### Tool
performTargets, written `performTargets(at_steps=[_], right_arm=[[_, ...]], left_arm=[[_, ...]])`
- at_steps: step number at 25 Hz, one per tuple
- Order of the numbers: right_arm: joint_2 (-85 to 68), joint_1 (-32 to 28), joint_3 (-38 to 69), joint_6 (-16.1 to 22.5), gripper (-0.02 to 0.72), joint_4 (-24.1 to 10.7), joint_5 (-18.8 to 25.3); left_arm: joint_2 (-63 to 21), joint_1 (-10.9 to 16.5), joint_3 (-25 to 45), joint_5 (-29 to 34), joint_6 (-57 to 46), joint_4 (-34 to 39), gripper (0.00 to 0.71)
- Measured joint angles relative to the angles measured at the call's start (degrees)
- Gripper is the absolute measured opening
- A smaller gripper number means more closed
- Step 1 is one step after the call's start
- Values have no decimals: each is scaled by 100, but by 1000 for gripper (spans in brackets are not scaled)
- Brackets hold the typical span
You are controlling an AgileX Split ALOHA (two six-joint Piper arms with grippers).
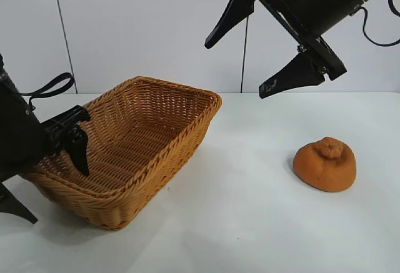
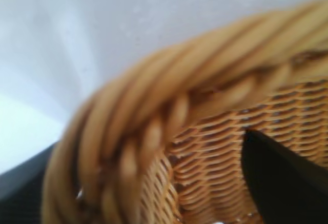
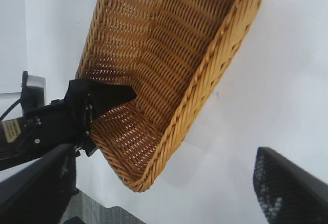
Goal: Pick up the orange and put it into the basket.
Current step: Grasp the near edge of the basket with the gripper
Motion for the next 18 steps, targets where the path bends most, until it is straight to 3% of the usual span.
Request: performTargets(at_steps=[3, 6, 8, 18], right_arm=[[0, 0, 0, 0, 642, 0, -2], [0, 0, 0, 0, 642, 0, -2], [0, 0, 0, 0, 642, -5, -2], [0, 0, 0, 0, 642, -5, -2]], left_arm=[[0, 0, 0, 48, -6, -12, 407], [0, 0, 0, 90, -6, -1, 207], [0, 9, -5, 49, -94, -92, 115], [-125, 20, -554, 539, -3, -214, 97]])
